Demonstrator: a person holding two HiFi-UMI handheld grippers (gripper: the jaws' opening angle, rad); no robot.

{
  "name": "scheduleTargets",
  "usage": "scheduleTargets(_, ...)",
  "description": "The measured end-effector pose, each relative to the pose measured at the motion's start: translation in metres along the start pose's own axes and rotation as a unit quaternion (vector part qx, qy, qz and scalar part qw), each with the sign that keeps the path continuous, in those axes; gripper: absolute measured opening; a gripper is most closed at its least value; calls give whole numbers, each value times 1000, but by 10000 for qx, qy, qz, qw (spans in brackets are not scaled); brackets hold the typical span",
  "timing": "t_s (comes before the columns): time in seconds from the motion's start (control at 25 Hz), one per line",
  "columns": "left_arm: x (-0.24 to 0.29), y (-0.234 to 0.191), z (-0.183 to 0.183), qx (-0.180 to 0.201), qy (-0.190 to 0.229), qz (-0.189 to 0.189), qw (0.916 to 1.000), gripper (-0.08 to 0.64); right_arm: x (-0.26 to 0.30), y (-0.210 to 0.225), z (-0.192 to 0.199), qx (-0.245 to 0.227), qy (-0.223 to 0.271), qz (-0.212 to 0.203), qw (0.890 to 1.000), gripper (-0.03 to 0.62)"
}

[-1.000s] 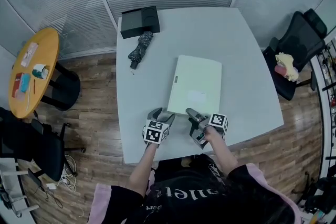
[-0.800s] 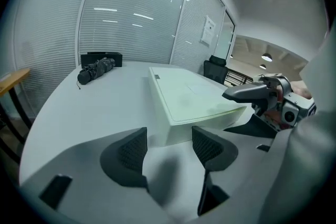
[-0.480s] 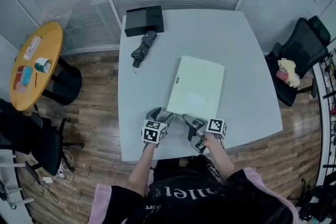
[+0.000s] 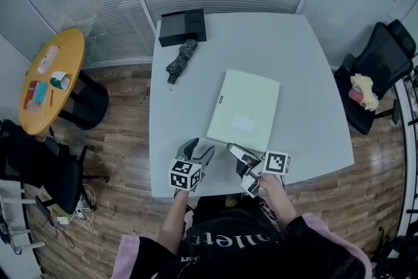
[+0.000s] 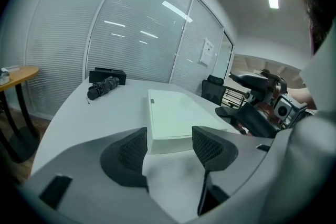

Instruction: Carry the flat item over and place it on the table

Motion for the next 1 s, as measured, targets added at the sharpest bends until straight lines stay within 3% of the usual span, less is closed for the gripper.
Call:
scheduleTargets(0.12, -12, 16, -12, -18, 227, 25, 9997, 284, -6, -26, -11, -646, -15, -389, 9972, 267)
scheduleTargets(0.24, -22, 34, -26, -29, 385, 69, 9992, 284, -22, -41, -21, -1460, 114, -264, 9889, 231)
scheduleTargets(0.36, -30, 55, -41, -10, 600, 134, 9981, 284, -41, -54, -31, -2442, 135, -184, 9695, 210)
scheduleTargets(0.48, -37, 77, -57, -38, 846, 199, 9962, 284, -60, -65, -41, -3120, 162, -181, 9498, 209)
scheduleTargets(0.76, -58, 135, -76, 43, 1186, 346, 9923, 278, -106, -85, -51, -4274, 114, -293, 9035, 193)
scheduleTargets(1.0, -75, 181, -70, 42, 1239, 247, 9920, 267, -137, -87, -45, -4841, -168, -385, 8740, 175)
Point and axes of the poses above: the fingertips, and each gripper's own axes: x forward along the fingers, y to its right, z out of its underside, the point moved 9 cm from there along -x, backward along the fingers, and after that the axes turned 10 degrees about y, right-handed, at the moved point
